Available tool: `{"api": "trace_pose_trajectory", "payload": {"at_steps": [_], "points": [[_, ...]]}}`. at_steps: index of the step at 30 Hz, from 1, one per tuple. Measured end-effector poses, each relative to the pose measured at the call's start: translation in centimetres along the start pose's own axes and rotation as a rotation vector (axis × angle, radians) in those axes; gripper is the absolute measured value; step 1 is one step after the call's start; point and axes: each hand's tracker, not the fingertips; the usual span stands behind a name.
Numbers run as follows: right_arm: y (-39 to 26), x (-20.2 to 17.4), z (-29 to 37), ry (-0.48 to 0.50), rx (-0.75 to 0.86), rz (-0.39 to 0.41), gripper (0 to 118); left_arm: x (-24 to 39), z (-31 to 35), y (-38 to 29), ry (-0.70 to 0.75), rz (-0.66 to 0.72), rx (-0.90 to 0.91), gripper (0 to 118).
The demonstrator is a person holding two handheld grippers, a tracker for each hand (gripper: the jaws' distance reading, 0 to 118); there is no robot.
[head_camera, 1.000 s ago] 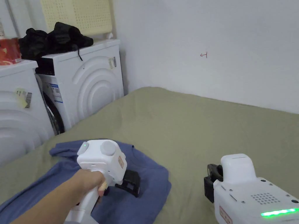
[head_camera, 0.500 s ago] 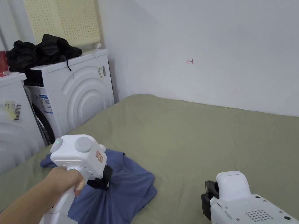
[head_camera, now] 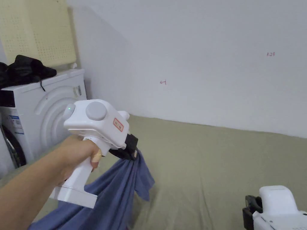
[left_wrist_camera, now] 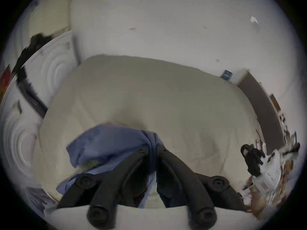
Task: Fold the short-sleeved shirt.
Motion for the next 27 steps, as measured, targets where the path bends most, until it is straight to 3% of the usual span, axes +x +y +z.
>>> {"api": "trace_pose_trajectory", "payload": {"at_steps": [6, 12, 18, 23, 24, 26, 27], "points": [[-0.9, 10.1, 6.8, -0.188, 0.012, -0.042, 0, 15.1, -2.7, 2.2, -0.181, -0.193, -0.004, 9], [-3.1, 17.7, 12.2, -0.363, -0.029, -0.091, 0, 30.6, -6.9, 0.7, -0.401, -0.36, -0.071, 9], [-5.9, 22.1, 16.1, -0.483, -0.065, -0.159, 0, 41.1, -12.1, -4.8, -0.544, -0.457, -0.208, 9], [-7.7, 23.7, 17.3, -0.511, -0.092, -0.177, 0, 43.6, -16.8, -10.1, -0.548, -0.467, -0.329, 10], [-7.9, 23.7, 17.4, -0.51, -0.092, -0.182, 0, 43.4, -17.6, -10.7, -0.541, -0.444, -0.347, 18], [-8.0, 23.7, 17.3, -0.509, -0.098, -0.193, 0, 42.6, -18.7, -11.7, -0.491, -0.411, -0.376, 94], [-8.0, 23.7, 17.3, -0.503, -0.101, -0.201, 0, 41.5, -18.6, -12.1, -0.439, -0.41, -0.394, 111]]}}
